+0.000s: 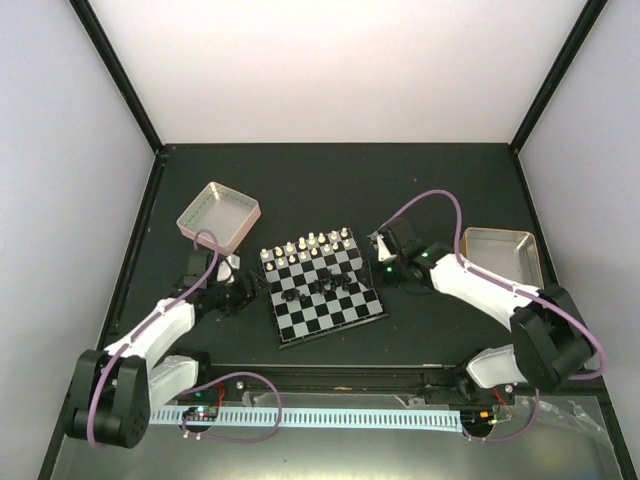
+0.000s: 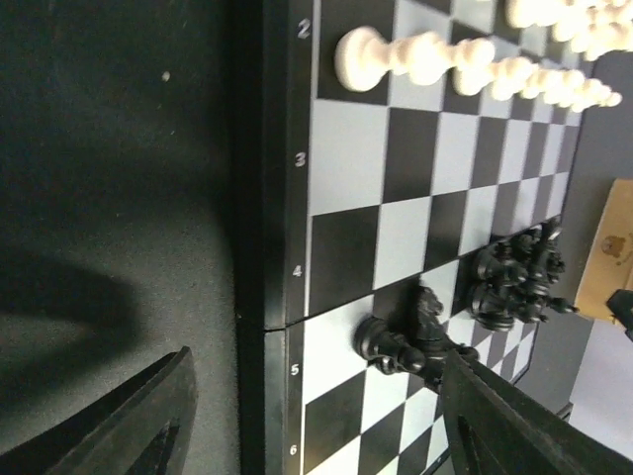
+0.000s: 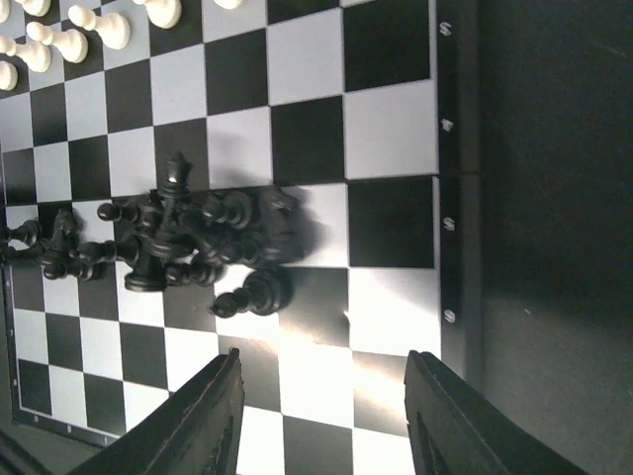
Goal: Set up the chess pieces on the board
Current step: Move the chessboard to the center of the board, then pick up the chess piece from the chessboard.
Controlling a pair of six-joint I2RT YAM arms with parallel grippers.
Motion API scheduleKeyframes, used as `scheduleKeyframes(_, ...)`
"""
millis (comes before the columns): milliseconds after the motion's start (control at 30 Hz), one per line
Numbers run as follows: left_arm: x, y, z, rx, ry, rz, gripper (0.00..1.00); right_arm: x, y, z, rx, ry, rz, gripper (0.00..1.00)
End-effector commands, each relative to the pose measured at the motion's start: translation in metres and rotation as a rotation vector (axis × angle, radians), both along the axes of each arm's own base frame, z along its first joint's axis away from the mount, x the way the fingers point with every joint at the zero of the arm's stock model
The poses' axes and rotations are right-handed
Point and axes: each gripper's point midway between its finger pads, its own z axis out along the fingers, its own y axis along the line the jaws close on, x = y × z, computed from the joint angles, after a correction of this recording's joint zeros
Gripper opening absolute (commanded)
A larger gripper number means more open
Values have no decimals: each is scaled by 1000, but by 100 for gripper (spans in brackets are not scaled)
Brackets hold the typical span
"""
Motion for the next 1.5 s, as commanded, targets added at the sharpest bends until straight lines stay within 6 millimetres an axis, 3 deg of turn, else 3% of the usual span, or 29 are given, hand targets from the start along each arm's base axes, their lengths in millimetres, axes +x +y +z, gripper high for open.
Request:
scheduleKeyframes(0, 5, -7, -8, 12, 21, -5, 67, 8, 9, 0, -115, -54, 21, 43)
scheduleKeyframes(133, 4, -18, -14, 3, 41, -37, 54, 6, 27, -3, -162, -58, 74, 37)
scheduleKeyframes(333, 1, -29, -27, 16, 74, -60, 46, 3, 50, -8, -217, -59, 135, 34)
scheduleKeyframes(633, 1, -34, -37, 49, 95, -67, 35, 8, 49, -19, -342, -72, 128, 20)
scheduleKeyframes(867, 10, -31, -35, 90, 64, -48, 30, 10, 34, -17, -405, -97, 86, 20)
scheduleKeyframes(1133, 12, -28, -41, 118, 81, -40, 28, 6, 40, -26, -384, -69, 111, 15)
scheduleKeyframes(1333, 13, -25, -39, 134, 72, -31, 31, 4, 43, -26, -366, -62, 120, 3)
scheduleKeyframes(1467, 15, -21, -29, 143, 31, -15, 37, 2, 41, -14, -335, -85, 112, 1)
